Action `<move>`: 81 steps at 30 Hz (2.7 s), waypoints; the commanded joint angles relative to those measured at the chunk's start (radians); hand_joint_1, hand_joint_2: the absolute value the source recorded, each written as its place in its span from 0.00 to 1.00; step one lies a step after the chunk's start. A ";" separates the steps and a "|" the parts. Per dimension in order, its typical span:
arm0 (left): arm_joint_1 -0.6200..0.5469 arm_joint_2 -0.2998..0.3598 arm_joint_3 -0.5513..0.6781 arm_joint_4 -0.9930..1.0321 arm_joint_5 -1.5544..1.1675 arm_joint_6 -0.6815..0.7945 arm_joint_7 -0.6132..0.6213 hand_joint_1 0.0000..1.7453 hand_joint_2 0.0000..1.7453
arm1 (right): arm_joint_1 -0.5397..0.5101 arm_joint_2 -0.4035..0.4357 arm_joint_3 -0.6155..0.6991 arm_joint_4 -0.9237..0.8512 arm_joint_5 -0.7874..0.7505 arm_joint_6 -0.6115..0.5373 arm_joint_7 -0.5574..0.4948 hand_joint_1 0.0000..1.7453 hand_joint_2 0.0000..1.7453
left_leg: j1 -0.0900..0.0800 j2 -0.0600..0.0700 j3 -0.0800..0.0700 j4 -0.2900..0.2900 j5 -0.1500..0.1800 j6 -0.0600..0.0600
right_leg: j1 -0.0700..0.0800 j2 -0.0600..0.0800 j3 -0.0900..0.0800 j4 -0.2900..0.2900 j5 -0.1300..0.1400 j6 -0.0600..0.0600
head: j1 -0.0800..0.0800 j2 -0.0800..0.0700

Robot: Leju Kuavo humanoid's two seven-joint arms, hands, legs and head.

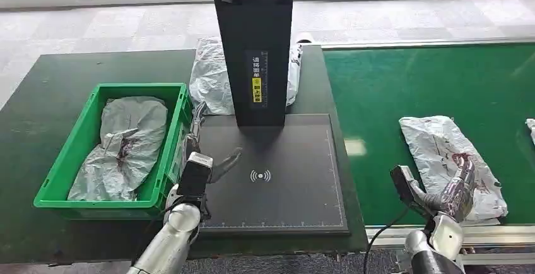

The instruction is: Moved the parcel from conveyor to table for the left to box.

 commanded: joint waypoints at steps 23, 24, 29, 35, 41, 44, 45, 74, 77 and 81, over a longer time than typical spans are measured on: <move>-0.058 0.016 -0.023 0.082 0.007 0.003 -0.006 0.00 1.00 | -0.074 -0.041 0.041 0.175 0.014 0.100 0.084 0.00 1.00 | 0.000 -0.001 0.002 -0.001 0.000 0.000 | 0.000 0.003 0.002 -0.001 0.000 0.000 | 0.000 0.000; -0.058 0.016 -0.023 0.082 0.007 0.003 -0.006 0.00 1.00 | -0.074 -0.041 0.041 0.175 0.014 0.100 0.084 0.00 1.00 | 0.000 -0.001 0.002 -0.001 0.000 0.000 | 0.000 0.003 0.002 -0.001 0.000 0.000 | 0.000 0.000; -0.059 0.027 -0.015 0.093 0.030 0.013 -0.020 0.00 1.00 | -0.057 -0.051 0.065 0.168 0.017 0.130 0.084 0.00 1.00 | 0.000 -0.001 0.001 0.000 0.000 0.000 | 0.000 0.002 0.001 -0.001 0.000 0.000 | 0.000 0.000; -0.056 0.041 -0.020 0.080 0.046 -0.001 -0.020 0.00 1.00 | -0.060 -0.057 0.104 0.186 0.030 0.300 0.154 1.00 1.00 | 0.000 -0.001 0.003 -0.001 0.000 0.000 | 0.000 0.004 0.002 -0.001 0.000 0.000 | 0.000 0.000; -0.055 0.047 -0.018 0.071 0.051 -0.009 -0.013 0.00 1.00 | -0.068 -0.052 0.113 0.204 0.015 0.370 0.165 1.00 1.00 | 0.001 -0.001 0.002 -0.001 0.000 0.000 | 0.000 0.003 0.002 -0.001 0.000 0.000 | 0.000 0.000; -0.055 0.047 -0.018 0.071 0.051 -0.009 -0.013 0.00 1.00 | -0.068 -0.052 0.113 0.204 0.015 0.370 0.165 1.00 1.00 | 0.001 -0.001 0.001 0.000 0.000 0.000 | 0.001 0.002 0.001 -0.001 0.000 0.000 | 0.000 0.000; -0.055 0.047 -0.018 0.071 0.051 -0.009 -0.013 0.00 1.00 | -0.068 -0.052 0.113 0.204 0.015 0.370 0.165 1.00 1.00 | 0.001 -0.001 0.002 -0.001 0.000 0.000 | 0.000 0.002 0.002 -0.001 0.000 0.000 | 0.000 0.000; -0.076 0.050 -0.011 0.034 -0.053 -0.049 0.047 0.00 1.00 | 0.046 0.095 0.967 -0.535 -0.468 0.271 -0.218 1.00 1.00 | 0.002 0.004 0.000 0.000 0.001 -0.003 | 0.002 0.007 -0.001 0.003 0.000 -0.001 | 0.000 0.000; -0.082 0.054 -0.024 0.043 -0.044 -0.045 0.042 0.00 1.00 | 0.043 0.081 1.003 -0.546 -0.484 0.258 -0.216 1.00 1.00 | 0.003 0.004 0.002 -0.001 0.002 -0.003 | 0.002 0.008 0.000 0.002 0.001 -0.002 | 0.000 0.000; -0.090 0.054 -0.033 0.053 -0.041 -0.038 0.041 0.00 1.00 | 0.043 0.087 1.029 -0.560 -0.483 0.265 -0.204 1.00 1.00 | 0.002 0.000 0.002 -0.001 0.002 -0.003 | 0.001 0.003 0.001 0.002 0.000 -0.001 | 0.000 0.000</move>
